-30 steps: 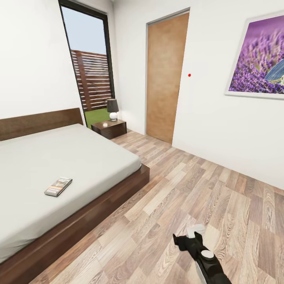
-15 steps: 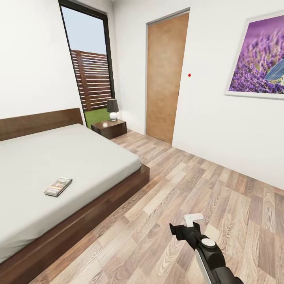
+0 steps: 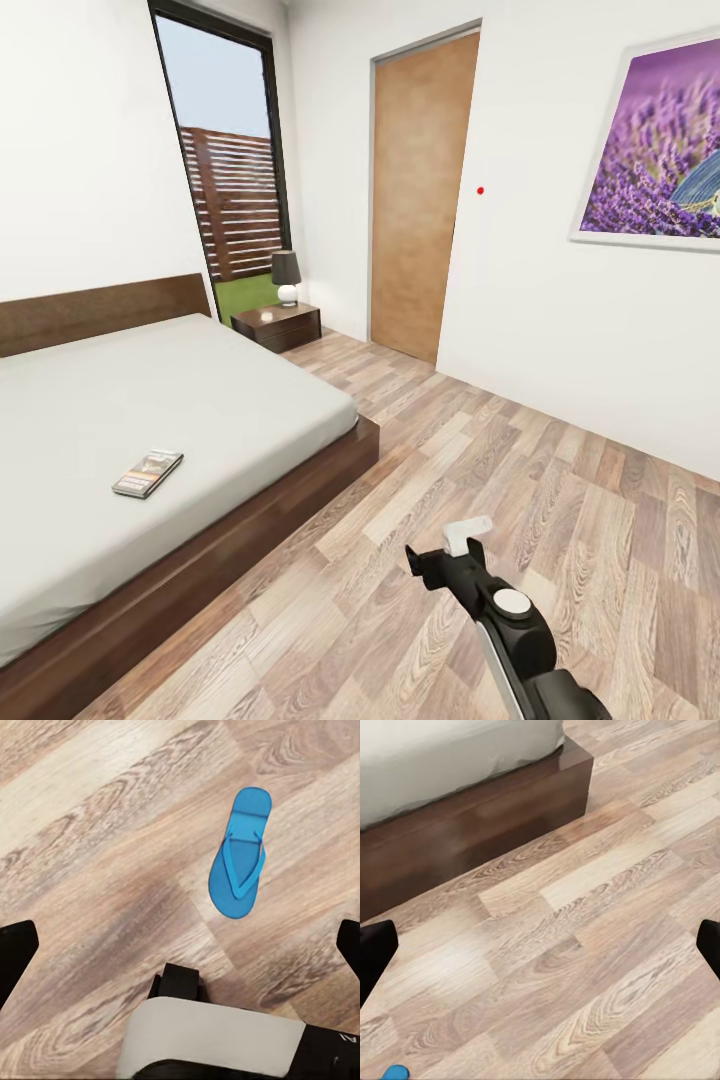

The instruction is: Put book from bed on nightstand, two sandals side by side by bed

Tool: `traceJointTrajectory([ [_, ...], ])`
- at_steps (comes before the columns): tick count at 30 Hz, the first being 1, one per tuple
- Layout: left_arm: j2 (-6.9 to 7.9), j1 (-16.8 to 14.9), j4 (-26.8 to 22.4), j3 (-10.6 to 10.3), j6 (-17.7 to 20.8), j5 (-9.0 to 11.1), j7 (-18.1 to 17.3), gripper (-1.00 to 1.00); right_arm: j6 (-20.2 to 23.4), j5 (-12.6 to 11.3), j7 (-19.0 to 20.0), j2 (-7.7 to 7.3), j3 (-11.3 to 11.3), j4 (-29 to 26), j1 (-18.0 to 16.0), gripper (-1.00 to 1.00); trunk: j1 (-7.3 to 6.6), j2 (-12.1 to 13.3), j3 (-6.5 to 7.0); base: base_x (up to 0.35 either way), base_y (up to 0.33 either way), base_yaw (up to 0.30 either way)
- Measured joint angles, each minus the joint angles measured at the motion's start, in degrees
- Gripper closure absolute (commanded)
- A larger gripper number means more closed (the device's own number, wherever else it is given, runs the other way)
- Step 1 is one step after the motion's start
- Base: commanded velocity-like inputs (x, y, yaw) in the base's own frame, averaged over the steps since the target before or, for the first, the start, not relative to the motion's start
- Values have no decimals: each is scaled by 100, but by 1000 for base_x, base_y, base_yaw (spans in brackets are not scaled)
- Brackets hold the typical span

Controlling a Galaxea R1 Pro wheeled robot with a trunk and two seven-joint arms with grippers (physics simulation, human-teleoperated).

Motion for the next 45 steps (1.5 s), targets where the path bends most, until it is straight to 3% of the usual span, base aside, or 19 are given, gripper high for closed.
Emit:
traceJointTrajectory([
  [8, -17, -180, -24, -8, 515, 17, 97, -100, 59, 32, -16, 35, 264, -86, -26, -100, 0, 0, 0, 0, 0, 0],
  [21, -65, -501, -119, 8, 1222, 31, 102, -100, 63, 48, -14, 5, 327, -107, -33, -100, 0, 0, 0, 0, 0, 0],
  [33, -91, -559, -164, 11, 988, 23, 85, -100, 64, 50, -9, 19, 334, -109, -34, -100, 0, 0, 0, 0, 0, 0],
  [38, -251, -573, -182, -13, 951, -11, 91, -100, 66, 47, -13, 38, 354, -109, -34, -100, 0, 0, 0, 0, 0, 0],
  [45, -350, -693, -262, -41, 960, -43, 95, -100, 54, 49, -10, 32, 365, -109, -34, -100, 21, -39, -17, 0, 0, 0],
])
